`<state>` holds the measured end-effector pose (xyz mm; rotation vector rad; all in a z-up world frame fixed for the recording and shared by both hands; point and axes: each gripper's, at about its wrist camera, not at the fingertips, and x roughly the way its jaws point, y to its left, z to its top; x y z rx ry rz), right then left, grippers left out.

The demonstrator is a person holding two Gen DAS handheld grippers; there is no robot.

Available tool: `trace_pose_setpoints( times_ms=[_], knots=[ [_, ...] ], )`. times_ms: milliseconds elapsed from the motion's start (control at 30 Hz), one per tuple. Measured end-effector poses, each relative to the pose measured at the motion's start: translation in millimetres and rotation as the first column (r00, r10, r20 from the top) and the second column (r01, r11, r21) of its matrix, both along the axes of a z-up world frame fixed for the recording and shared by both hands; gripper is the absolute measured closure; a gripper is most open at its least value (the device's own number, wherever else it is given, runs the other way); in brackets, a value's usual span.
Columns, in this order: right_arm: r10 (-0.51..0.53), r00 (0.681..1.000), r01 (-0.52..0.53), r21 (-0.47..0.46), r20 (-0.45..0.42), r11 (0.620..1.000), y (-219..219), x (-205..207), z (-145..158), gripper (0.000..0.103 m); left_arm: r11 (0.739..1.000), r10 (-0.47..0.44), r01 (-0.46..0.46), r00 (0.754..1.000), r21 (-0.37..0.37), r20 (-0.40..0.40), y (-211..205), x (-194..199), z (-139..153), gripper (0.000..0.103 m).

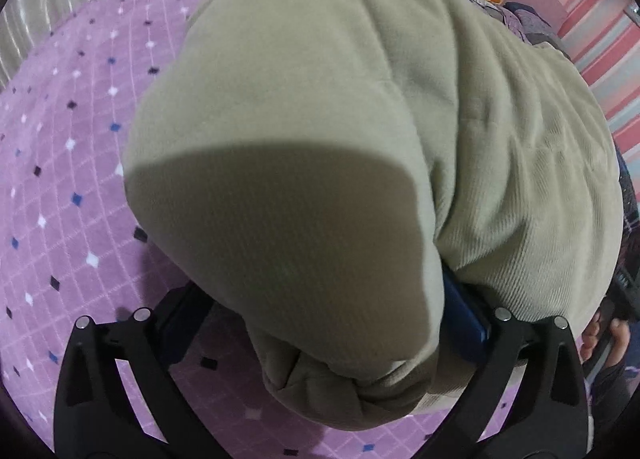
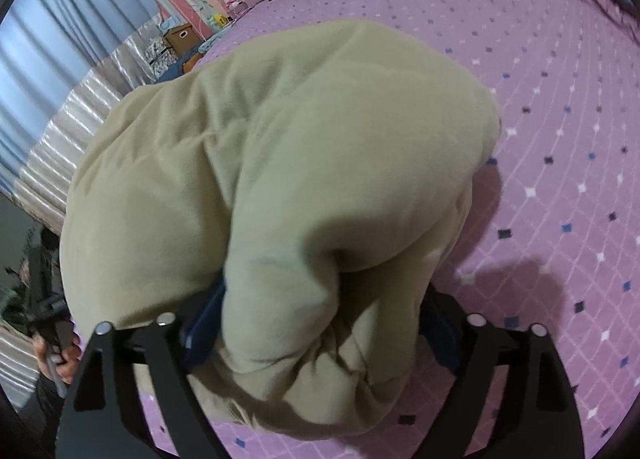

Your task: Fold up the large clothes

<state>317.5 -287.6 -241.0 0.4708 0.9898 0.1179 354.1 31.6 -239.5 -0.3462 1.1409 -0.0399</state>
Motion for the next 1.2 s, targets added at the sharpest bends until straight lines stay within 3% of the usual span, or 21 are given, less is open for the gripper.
trace_pose_setpoints(
  times_ms=[67,200,333,467,567,867,1033,1200],
  knots=[
    [-0.005,1.0,0.005,0.028,-0.005,1.0,-3.1,2.1,-5.5,0.006,1.0,0.005,-0.005,1.0,-0.021,0.008,0.5,0.4,-0.8,0.003],
    [-0.023,1.0,0.023,0.069,-0.005,0.997,-5.3,2.8,-14.0,0.004,0.998,0.019,-0.018,1.0,-0.053,0.012,0.0,-0.6,-3.4,0.003],
    [-0.03,1.0,0.03,0.07,-0.002,0.997,-2.6,3.6,-14.6,0.004,1.0,-0.023,0.023,0.999,-0.006,0.033,-13.0,-1.4,7.6,0.023],
    [-0.004,1.0,0.003,0.021,0.023,1.0,8.1,1.1,-2.4,0.022,0.998,-0.041,0.04,0.999,0.043,0.035,-21.1,1.3,14.4,0.032],
    [0.003,1.0,-0.003,-0.013,0.029,1.0,14.4,1.7,5.1,0.03,0.996,-0.051,0.048,0.998,0.081,0.037,-27.6,3.2,18.6,0.038],
    [0.003,0.999,0.002,-0.095,0.047,0.995,29.0,2.5,24.4,0.045,0.98,-0.068,0.062,0.997,0.188,0.023,-46.2,13.4,40.3,0.05],
    [0.03,0.997,-0.015,-0.191,0.072,0.981,43.2,4.9,45.4,0.05,0.953,-0.097,0.079,0.994,0.294,0.046,-62.8,17.8,56.7,0.055],
    [0.056,0.991,-0.024,-0.245,0.124,0.969,53.5,3.5,74.3,0.053,0.947,-0.099,0.07,0.992,0.315,0.078,-64.5,22.7,75.3,0.057]
  ],
)
